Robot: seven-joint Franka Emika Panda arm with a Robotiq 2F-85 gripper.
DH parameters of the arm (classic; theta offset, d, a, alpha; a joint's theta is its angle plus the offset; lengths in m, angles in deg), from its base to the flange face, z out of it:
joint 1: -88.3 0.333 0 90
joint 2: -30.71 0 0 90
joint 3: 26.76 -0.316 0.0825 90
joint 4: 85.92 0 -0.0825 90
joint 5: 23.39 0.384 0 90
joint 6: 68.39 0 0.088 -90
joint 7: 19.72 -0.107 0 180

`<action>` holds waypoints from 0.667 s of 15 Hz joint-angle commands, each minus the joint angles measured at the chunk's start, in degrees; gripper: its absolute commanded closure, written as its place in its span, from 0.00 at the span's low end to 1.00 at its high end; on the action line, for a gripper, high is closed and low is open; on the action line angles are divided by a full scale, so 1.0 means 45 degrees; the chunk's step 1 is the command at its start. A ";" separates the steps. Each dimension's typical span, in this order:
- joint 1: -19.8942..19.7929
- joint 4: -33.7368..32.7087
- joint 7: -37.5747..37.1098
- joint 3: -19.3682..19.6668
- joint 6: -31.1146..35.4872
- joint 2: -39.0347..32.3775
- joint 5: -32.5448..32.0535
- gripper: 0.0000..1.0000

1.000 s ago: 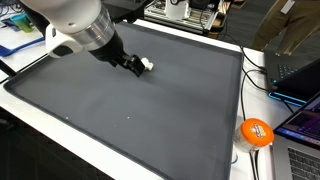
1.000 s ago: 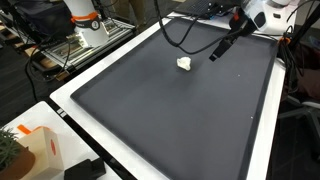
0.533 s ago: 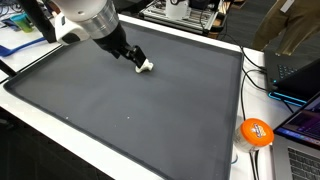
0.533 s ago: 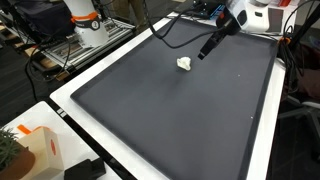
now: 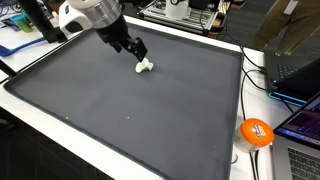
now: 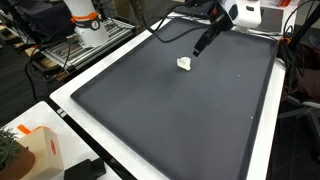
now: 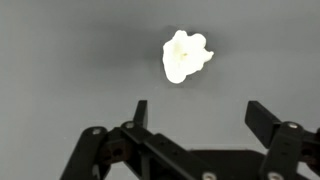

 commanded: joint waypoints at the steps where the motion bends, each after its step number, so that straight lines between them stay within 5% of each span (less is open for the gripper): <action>1: -0.0242 0.2145 -0.0003 0.0067 0.1881 0.1001 0.0105 0.00; 10: -0.1388 0.7936 0.1251 -0.0298 0.6487 0.4837 0.2388 0.00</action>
